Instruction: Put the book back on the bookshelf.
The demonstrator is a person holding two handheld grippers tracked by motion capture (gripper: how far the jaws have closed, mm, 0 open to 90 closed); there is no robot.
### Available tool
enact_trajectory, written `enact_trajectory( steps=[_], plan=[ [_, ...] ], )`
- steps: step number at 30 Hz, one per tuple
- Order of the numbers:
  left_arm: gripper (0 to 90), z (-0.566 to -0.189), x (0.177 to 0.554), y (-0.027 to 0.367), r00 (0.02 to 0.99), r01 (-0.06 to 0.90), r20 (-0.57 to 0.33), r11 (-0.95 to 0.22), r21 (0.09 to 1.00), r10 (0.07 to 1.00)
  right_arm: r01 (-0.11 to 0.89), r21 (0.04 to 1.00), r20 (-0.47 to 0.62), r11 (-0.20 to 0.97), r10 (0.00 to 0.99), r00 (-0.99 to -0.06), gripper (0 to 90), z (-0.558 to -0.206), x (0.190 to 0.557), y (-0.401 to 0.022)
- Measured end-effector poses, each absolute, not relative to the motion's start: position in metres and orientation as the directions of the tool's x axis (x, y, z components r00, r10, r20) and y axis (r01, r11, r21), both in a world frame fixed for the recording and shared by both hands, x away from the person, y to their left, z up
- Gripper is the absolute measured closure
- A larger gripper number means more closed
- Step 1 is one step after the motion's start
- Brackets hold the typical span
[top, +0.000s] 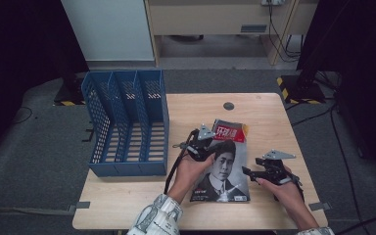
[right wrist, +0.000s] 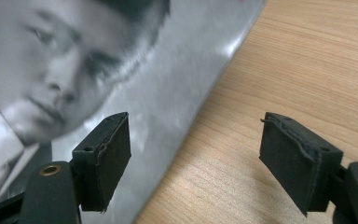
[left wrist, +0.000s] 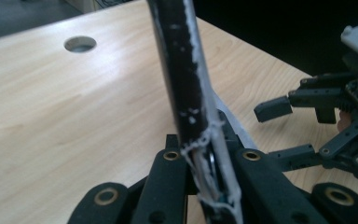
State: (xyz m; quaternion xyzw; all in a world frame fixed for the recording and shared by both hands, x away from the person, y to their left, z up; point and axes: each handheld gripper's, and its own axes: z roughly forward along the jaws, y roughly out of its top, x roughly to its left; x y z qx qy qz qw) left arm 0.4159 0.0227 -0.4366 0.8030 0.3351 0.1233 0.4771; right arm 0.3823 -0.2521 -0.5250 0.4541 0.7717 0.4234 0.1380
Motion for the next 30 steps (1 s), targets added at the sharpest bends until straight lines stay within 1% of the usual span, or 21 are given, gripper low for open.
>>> enact_trajectory(
  steps=[5,15,24,30],
  plan=[
    [86.3,-0.419,0.418,0.031,0.742,0.402,-0.107,-0.311,0.862,0.662,0.589,0.777,0.171,0.223,0.825,-0.538,25.4,-0.526,0.382,-0.254],
    [86.4,-0.396,0.426,0.042,0.741,0.38,-0.112,-0.276,0.883,0.663,0.605,0.761,0.151,0.236,0.841,-0.519,26.1,-0.531,0.385,-0.256],
    [86.4,-0.384,0.427,0.051,0.734,0.366,-0.111,-0.253,0.895,0.67,0.598,0.756,0.129,0.265,0.836,-0.534,26.7,-0.532,0.385,-0.252],
    [86.4,-0.373,0.428,0.057,0.73,0.355,-0.105,-0.243,0.903,0.675,0.598,0.758,0.13,0.26,0.838,-0.53,27.2,-0.532,0.385,-0.253]
  ],
)
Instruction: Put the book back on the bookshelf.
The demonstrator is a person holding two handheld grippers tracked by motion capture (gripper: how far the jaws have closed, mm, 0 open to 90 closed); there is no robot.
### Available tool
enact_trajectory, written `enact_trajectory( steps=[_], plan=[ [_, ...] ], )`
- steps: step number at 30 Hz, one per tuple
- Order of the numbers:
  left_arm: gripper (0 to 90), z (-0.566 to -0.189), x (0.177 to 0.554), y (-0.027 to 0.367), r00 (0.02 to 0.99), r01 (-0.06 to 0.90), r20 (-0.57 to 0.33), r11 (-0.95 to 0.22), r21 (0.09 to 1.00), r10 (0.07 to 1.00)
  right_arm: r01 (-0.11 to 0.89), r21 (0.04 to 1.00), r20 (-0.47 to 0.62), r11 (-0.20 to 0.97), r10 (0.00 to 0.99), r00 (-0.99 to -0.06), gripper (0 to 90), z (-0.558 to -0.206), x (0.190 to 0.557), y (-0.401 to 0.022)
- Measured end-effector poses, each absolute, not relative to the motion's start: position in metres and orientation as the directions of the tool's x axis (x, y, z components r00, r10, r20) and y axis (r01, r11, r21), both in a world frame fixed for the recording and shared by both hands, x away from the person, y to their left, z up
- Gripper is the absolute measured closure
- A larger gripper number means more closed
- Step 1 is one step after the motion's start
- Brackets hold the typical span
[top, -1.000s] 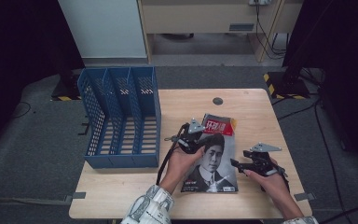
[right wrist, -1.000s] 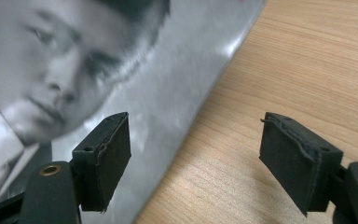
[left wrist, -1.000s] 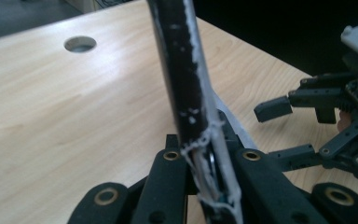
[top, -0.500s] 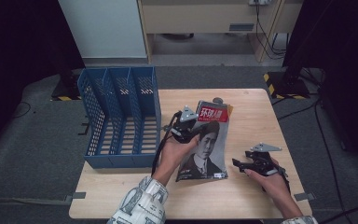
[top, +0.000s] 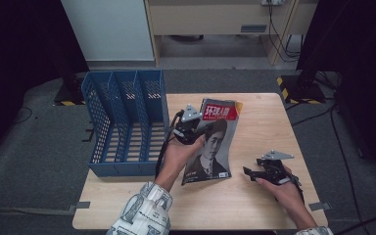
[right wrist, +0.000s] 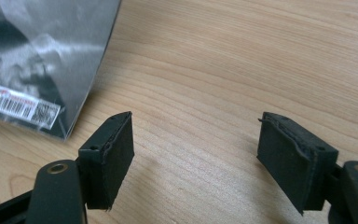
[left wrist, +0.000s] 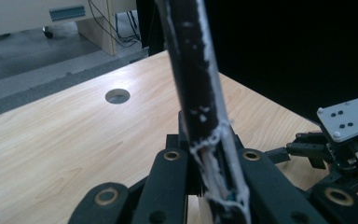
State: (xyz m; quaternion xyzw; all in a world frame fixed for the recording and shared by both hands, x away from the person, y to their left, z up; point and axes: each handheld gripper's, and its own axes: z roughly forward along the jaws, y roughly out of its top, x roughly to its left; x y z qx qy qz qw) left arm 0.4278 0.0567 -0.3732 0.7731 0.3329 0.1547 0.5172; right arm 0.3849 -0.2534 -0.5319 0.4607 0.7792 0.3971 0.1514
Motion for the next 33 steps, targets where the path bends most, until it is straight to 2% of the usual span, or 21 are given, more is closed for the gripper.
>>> enact_trajectory(
  steps=[33],
  plan=[
    [86.5,-0.335,0.415,0.092,0.709,0.31,-0.1,-0.181,0.933,0.698,0.592,0.751,0.099,0.291,0.838,-0.537,27.7,-0.532,0.384,-0.252]
  ],
)
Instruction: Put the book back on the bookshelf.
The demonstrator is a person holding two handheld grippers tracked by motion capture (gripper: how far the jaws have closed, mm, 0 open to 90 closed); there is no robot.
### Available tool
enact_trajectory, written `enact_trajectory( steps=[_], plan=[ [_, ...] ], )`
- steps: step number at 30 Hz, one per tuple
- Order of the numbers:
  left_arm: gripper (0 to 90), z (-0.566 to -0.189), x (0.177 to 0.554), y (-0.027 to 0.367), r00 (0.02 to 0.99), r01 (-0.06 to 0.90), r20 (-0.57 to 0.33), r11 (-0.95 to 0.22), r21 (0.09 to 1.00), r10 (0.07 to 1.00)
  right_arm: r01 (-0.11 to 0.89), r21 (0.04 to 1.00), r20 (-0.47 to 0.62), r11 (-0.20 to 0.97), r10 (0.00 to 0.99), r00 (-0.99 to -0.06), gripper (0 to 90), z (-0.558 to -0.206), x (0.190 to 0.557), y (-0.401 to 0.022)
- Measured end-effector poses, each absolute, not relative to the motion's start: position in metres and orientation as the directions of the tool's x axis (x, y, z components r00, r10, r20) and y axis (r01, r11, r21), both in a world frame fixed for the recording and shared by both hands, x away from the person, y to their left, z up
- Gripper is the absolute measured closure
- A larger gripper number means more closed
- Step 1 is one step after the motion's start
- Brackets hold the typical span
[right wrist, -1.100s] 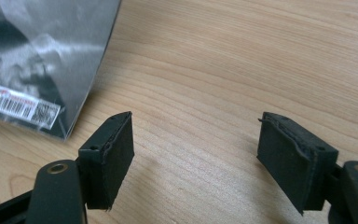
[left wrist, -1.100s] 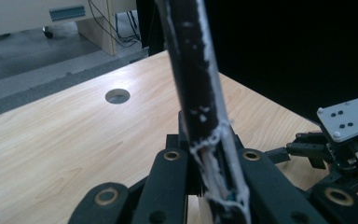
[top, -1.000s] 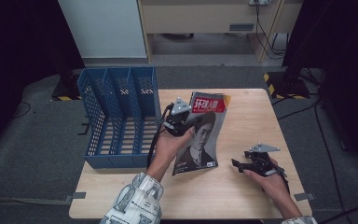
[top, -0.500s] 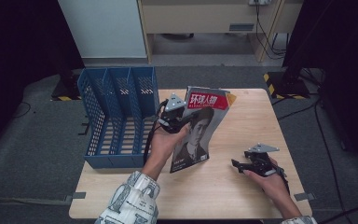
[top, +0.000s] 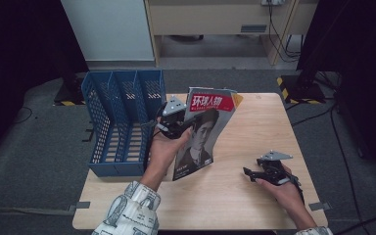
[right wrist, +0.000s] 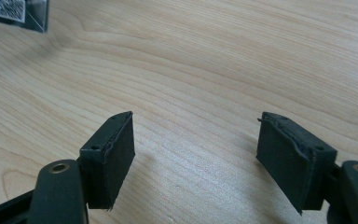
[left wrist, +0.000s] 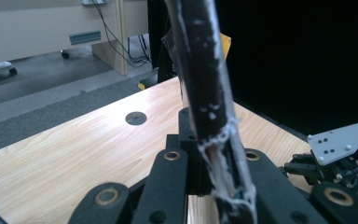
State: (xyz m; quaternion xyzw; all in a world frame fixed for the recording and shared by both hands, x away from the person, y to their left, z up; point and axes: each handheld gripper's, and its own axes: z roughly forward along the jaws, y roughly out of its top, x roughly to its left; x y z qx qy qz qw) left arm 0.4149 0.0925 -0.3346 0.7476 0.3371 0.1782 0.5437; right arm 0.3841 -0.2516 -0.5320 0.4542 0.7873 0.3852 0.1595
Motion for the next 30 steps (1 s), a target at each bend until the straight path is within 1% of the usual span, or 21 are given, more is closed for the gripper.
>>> enact_trajectory(
  steps=[8,13,17,18,22,30],
  plan=[
    [86.5,-0.326,0.41,0.104,0.701,0.3,-0.102,-0.162,0.94,0.706,0.597,0.74,0.079,0.309,0.842,-0.534,26.7,-0.535,0.384,-0.25],
    [86.5,-0.321,0.408,0.109,0.699,0.295,-0.099,-0.159,0.942,0.708,0.586,0.741,0.054,0.326,0.842,-0.537,24.4,-0.536,0.384,-0.249],
    [86.5,-0.32,0.407,0.112,0.699,0.293,-0.098,-0.158,0.943,0.709,0.58,0.744,0.043,0.331,0.843,-0.536,23.8,-0.537,0.384,-0.248],
    [86.5,-0.319,0.406,0.113,0.698,0.293,-0.1,-0.156,0.943,0.709,0.572,0.745,0.025,0.344,0.842,-0.539,23.5,-0.537,0.383,-0.247],
    [86.6,-0.315,0.405,0.117,0.698,0.29,-0.101,-0.15,0.945,0.709,0.571,0.743,0.021,0.348,0.841,-0.541,23.4,-0.538,0.383,-0.247],
    [86.5,-0.311,0.401,0.132,0.694,0.312,-0.167,-0.084,0.946,0.7,0.572,0.743,0.022,0.348,0.841,-0.54,23.5,-0.538,0.383,-0.247]
  ],
)
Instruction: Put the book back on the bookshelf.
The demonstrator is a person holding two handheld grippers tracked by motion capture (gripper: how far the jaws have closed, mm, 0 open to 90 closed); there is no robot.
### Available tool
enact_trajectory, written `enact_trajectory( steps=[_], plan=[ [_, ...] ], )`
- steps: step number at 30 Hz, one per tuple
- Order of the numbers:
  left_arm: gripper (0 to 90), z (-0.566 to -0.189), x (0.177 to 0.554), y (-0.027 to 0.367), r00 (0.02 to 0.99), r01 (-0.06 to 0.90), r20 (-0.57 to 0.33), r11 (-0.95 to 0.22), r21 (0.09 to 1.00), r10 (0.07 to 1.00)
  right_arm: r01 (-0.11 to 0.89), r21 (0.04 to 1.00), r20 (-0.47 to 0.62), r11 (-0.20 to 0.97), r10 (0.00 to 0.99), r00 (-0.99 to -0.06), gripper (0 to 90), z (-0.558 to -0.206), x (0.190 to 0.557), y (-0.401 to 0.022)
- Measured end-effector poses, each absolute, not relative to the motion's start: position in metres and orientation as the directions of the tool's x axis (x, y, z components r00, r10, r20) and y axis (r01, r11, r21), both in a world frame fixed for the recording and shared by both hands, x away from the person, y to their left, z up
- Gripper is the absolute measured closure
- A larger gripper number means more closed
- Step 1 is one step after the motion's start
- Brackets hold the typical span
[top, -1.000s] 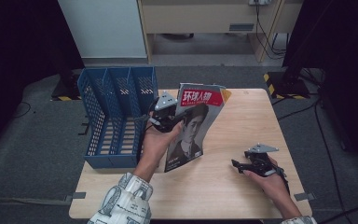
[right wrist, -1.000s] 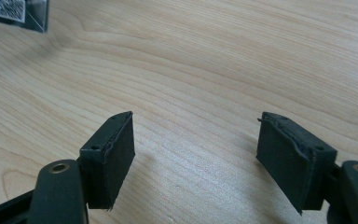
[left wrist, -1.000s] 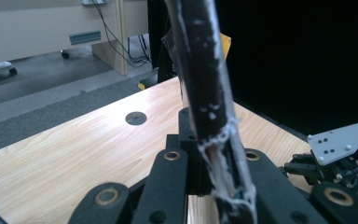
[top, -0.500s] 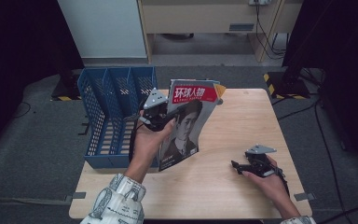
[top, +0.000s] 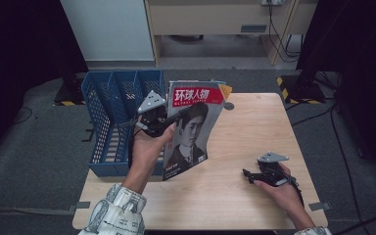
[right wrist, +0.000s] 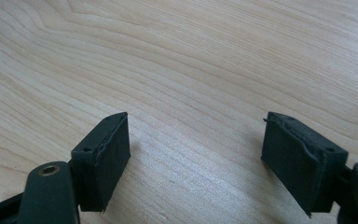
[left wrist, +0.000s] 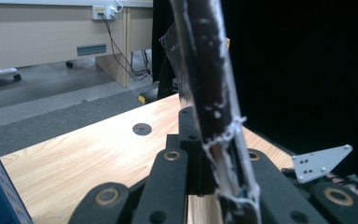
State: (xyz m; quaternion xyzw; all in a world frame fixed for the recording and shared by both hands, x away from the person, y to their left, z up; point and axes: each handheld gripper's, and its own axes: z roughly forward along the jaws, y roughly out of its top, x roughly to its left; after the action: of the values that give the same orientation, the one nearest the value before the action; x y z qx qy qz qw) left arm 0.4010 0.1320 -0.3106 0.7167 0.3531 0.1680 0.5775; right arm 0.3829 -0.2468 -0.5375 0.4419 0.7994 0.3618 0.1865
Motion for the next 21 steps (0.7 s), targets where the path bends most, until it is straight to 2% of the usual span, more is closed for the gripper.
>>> enact_trajectory(
  steps=[7,21],
  plan=[
    [86.6,-0.308,0.399,0.148,0.682,0.326,-0.217,-0.024,0.945,0.699,0.573,0.743,0.023,0.346,0.842,-0.539,23.5,-0.538,0.383,-0.247],
    [86.5,-0.308,0.394,0.181,0.648,0.323,-0.234,0.017,0.946,0.725,0.574,0.742,0.025,0.345,0.842,-0.539,23.5,-0.537,0.383,-0.247]
  ],
)
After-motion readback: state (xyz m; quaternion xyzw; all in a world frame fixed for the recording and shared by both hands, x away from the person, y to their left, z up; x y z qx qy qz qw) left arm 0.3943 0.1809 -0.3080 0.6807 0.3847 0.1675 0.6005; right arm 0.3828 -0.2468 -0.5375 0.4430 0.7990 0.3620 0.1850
